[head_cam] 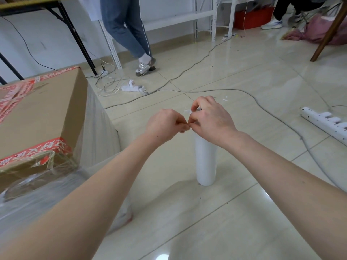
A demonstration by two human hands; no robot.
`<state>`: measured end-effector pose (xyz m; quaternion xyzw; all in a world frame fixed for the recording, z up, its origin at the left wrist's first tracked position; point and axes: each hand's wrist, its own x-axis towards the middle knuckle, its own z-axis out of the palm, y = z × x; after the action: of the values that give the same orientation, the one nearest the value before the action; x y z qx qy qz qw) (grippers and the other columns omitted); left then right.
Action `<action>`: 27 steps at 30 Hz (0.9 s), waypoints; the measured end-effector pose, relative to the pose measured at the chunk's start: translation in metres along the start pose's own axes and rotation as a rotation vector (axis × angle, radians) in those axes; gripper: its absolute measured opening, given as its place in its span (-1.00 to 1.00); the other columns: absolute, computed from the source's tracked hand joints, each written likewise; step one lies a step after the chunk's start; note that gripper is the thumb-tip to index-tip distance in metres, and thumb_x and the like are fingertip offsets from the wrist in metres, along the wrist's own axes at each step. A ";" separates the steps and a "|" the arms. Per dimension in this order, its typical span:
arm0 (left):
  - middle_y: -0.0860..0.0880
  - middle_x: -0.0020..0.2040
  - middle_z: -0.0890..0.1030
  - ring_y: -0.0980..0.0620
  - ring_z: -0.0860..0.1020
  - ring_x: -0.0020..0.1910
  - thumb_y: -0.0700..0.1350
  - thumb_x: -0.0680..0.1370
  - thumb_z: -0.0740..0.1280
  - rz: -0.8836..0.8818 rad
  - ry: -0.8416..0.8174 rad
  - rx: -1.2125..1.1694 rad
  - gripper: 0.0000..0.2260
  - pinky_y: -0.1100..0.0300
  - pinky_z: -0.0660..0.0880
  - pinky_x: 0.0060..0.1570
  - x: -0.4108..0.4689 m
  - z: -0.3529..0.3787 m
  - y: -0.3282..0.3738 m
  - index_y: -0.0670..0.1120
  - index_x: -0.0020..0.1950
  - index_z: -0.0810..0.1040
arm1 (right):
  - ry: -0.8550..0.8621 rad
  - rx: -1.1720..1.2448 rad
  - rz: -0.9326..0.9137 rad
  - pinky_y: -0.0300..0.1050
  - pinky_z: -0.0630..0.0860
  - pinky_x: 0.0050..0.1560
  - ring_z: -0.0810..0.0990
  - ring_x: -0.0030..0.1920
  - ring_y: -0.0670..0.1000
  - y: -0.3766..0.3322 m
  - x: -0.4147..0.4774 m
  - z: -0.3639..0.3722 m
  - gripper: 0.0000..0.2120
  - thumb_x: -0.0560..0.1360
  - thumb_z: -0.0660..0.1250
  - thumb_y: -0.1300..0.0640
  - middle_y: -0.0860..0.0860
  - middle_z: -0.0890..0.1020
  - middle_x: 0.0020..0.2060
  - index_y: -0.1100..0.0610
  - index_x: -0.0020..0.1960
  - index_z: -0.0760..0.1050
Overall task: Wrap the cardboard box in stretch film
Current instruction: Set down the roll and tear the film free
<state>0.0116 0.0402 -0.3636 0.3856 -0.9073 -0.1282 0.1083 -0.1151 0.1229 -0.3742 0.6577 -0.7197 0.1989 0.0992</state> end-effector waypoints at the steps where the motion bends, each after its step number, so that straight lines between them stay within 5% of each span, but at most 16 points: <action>1: 0.11 -0.23 0.67 0.13 0.48 -0.36 -0.03 0.52 0.34 0.004 -0.011 -0.021 -0.88 0.20 0.44 -0.26 -0.001 -0.001 -0.001 0.03 -0.15 0.66 | 0.012 -0.002 -0.006 -0.20 0.19 -0.04 0.35 0.22 0.09 0.000 0.000 0.000 -0.80 0.54 0.27 0.07 0.01 0.46 0.14 0.08 -0.03 0.67; 6: 0.17 -0.26 0.65 0.16 0.54 -0.22 -0.03 0.53 0.29 -0.015 0.026 -0.027 -0.84 0.22 0.44 -0.24 -0.003 0.002 -0.001 0.11 -0.19 0.64 | 0.050 0.019 0.004 -0.17 0.21 -0.07 0.38 0.18 0.11 0.002 0.000 0.003 -0.84 0.50 0.32 0.10 0.03 0.48 0.08 0.10 -0.11 0.67; 11: 0.15 -0.28 0.64 0.18 0.49 -0.35 -0.03 0.53 0.30 -0.075 0.041 -0.101 -0.83 0.25 0.37 -0.35 0.000 0.006 -0.002 0.08 -0.23 0.64 | 0.078 0.022 -0.011 -0.14 0.20 -0.11 0.42 0.12 0.14 0.002 0.001 0.006 -0.87 0.46 0.37 0.14 0.06 0.51 0.01 0.14 -0.19 0.67; 19: 0.17 -0.36 0.61 0.07 0.60 -0.23 -0.07 0.49 0.31 -0.228 0.131 -0.153 -0.84 0.15 0.53 -0.19 0.007 0.005 -0.024 0.06 -0.25 0.63 | 0.139 0.004 -0.065 -0.14 0.25 -0.18 0.50 -0.08 0.18 0.006 -0.006 0.009 -0.88 0.31 0.46 0.22 0.05 0.53 -0.14 0.09 -0.38 0.59; 23: 0.11 -0.31 0.63 0.06 0.51 -0.32 -0.11 0.48 0.33 -0.140 0.016 -0.275 -0.90 0.22 0.45 -0.32 0.002 0.006 -0.019 0.01 -0.15 0.65 | 0.093 0.003 -0.035 -0.14 0.26 -0.20 0.49 0.01 0.16 0.009 -0.009 0.006 -0.98 0.36 0.46 0.15 0.06 0.51 -0.05 0.07 -0.22 0.63; 27: 0.13 -0.21 0.54 0.12 0.50 -0.26 -0.09 0.43 0.38 -0.092 -0.160 -0.275 -0.71 0.28 0.41 -0.30 0.001 -0.002 -0.006 0.03 0.14 0.60 | 0.053 0.000 0.030 -0.12 0.28 -0.15 0.42 0.11 0.08 0.006 -0.006 0.002 -0.79 0.45 0.37 0.10 0.03 0.43 0.05 0.01 0.08 0.56</action>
<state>0.0154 0.0351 -0.3637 0.3966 -0.8684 -0.2863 0.0812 -0.1200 0.1283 -0.3792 0.6413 -0.7266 0.2179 0.1154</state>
